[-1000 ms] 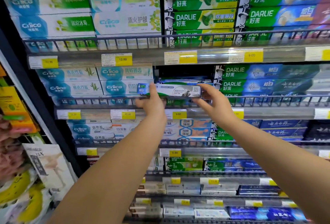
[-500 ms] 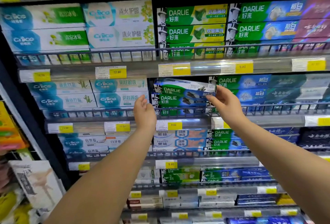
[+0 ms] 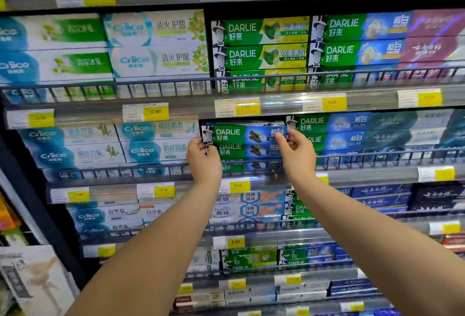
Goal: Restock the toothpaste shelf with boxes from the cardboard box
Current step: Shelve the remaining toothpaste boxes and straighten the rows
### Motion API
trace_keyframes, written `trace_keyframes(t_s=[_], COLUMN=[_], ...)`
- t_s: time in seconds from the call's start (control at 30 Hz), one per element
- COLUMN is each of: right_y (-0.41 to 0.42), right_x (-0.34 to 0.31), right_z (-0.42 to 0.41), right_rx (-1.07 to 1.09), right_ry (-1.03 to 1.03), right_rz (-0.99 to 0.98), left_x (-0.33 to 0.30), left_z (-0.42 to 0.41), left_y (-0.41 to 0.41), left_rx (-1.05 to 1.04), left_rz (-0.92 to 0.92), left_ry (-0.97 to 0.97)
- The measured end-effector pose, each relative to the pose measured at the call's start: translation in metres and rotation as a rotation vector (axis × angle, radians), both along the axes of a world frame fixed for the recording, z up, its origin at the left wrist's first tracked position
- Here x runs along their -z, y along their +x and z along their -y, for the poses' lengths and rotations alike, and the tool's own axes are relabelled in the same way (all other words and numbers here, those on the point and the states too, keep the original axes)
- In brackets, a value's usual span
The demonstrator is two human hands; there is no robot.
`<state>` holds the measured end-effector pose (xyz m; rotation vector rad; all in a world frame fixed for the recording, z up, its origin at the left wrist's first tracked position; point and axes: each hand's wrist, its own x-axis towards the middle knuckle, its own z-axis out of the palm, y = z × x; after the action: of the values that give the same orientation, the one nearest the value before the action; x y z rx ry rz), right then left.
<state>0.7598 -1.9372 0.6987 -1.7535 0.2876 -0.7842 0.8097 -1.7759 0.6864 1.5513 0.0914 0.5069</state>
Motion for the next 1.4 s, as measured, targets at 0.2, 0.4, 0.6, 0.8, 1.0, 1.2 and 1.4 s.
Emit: trace_keyframes(t_s=[0.2,0.4,0.6,0.8,1.0,1.2,1.4], right_y=[0.003,0.006,0.013,0.017,0.014,0.014,0.012], right_x=[0.001,0.002,-0.002,0.0,0.014,0.013,0.025], right_z=[-0.007,-0.005,-0.005,-0.001,0.002,0.001,0.005], right_rx=[-0.007,0.039,0.1,0.122,0.127,0.101,0.071], right_ry=[-0.021,0.166,0.415,0.395,0.353,0.207,0.024], right_rz=[-0.04,-0.007,0.008,-0.017,-0.052,-0.033,0.023], left_x=[0.002,-0.001,-0.002,0.0,0.004,0.004,0.017], left_z=[-0.002,-0.004,-0.009,-0.012,-0.015,-0.015,-0.018], left_y=[-0.002,-0.003,0.002,0.007,0.005,0.007,0.005], left_rx=[-0.079,-0.116,-0.099,-0.093,-0.084,-0.105,-0.093], left_rz=[0.027,0.008,-0.009,0.003,0.025,0.028,0.014], left_ry=[0.005,-0.115,-0.155,-0.115,-0.084,-0.074,-0.059])
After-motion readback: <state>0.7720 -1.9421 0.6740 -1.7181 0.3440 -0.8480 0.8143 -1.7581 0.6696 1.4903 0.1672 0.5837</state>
